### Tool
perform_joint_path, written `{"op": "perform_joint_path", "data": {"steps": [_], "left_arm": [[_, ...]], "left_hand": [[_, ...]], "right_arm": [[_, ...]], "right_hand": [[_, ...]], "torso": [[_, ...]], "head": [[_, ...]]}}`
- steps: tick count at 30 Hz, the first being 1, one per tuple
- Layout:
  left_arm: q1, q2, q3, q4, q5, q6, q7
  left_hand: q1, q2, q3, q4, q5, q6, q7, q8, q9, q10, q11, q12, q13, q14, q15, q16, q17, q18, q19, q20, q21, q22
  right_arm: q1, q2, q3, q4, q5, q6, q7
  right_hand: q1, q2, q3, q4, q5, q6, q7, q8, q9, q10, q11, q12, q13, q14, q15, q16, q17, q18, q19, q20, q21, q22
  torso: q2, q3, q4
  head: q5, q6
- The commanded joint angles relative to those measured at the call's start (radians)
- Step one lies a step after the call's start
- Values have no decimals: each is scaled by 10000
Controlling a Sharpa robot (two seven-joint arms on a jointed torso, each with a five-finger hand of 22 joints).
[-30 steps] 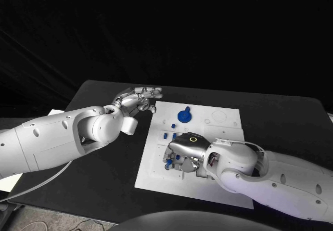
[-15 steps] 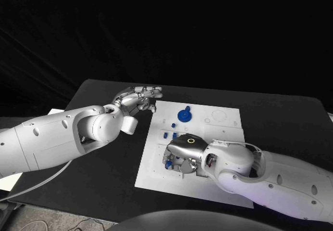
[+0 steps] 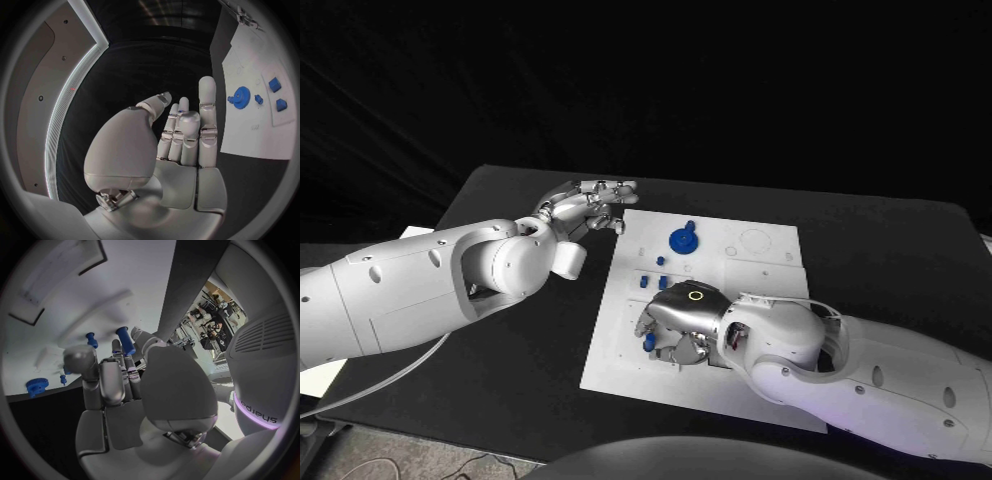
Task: Assemble the parts on the task board
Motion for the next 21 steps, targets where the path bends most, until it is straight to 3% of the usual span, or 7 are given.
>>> {"op": "perform_joint_path", "data": {"steps": [1, 3, 6, 13, 18, 21], "left_arm": [[3, 12, 5, 22, 36, 184, 32], [3, 13, 5, 20, 36, 187, 29], [3, 14, 5, 14, 36, 188, 26], [3, 12, 5, 0, 36, 187, 27], [3, 12, 4, -9, 36, 188, 32], [3, 15, 2, -15, 36, 186, 31]], "left_hand": [[-23, 57, -65, 4, 18, -97, -3, 21, 8, -91, -2, 45, 14, -69, 23, -61, -11, 160, -50, -14, -44, -12], [-23, 57, -65, 4, 18, -97, -3, 21, 8, -91, -2, 45, 14, -69, 23, -61, -11, 160, -50, -14, -44, -12], [-23, 57, -65, 4, 18, -97, -3, 21, 8, -91, -2, 45, 14, -69, 23, -61, -11, 160, -50, -14, -44, -12], [-23, 57, -65, 4, 18, -97, -3, 21, 8, -91, -2, 45, 14, -69, 23, -61, -11, 160, -50, -14, -44, -12], [-23, 57, -65, 4, 18, -97, -3, 21, 8, -91, -2, 45, 14, -69, 23, -61, -11, 160, -50, -14, -44, -12], [-23, 57, -65, 4, 18, -97, -3, 21, 8, -91, -2, 45, 14, -69, 23, -61, -11, 160, -50, -14, -44, -12]], "right_arm": [[-10, 3, 2, -5, -159, -240, -72], [-10, -28, 1, 17, -204, -613, -74], [-13, -109, 0, 99, -222, -1077, -30], [-19, -617, 32, 532, -114, -1754, -28], [17, -1279, 169, 983, 209, -2095, -79], [152, -1839, 235, 1275, 818, -2207, -118]], "right_hand": [[-74, -16, -575, -22, 73, -436, 69, -15, -15, -676, 108, 120, 44, 14, 137, -285, -369, 172, -303, 97, -610, -806], [172, 223, -1496, 23, 83, -576, 68, 3, 18, -951, 123, 362, 85, -54, 150, -416, -572, 231, -333, 142, -927, -1153], [238, 233, -1860, 139, 77, -640, 33, -3, 15, -1002, 100, 501, 82, -72, 144, -466, -660, 240, -310, 127, -1018, -1248], [384, 277, -2247, 349, 106, -618, -39, -1, 21, -891, 39, 809, 92, -22, 95, -446, -674, 207, -158, 89, -954, -1116], [429, 339, -2358, 471, 49, -523, -84, 27, 36, -677, -34, 1034, 106, 20, 35, -449, -692, 192, -74, 56, -925, -1061], [467, 425, -2384, 499, 47, -422, -88, 37, 45, -303, -107, 1285, 133, 88, -22, -393, -617, 160, 37, 13, -808, -887]], "torso": [[-1, 5, -11], [6, 15, 1], [5, 20, -1], [-6, 14, -20], [-29, 10, -65], [-45, 7, -89]], "head": [[-16, 25], [-44, 50], [-55, 61], [-118, 95], [-198, 179], [-254, 210]]}}
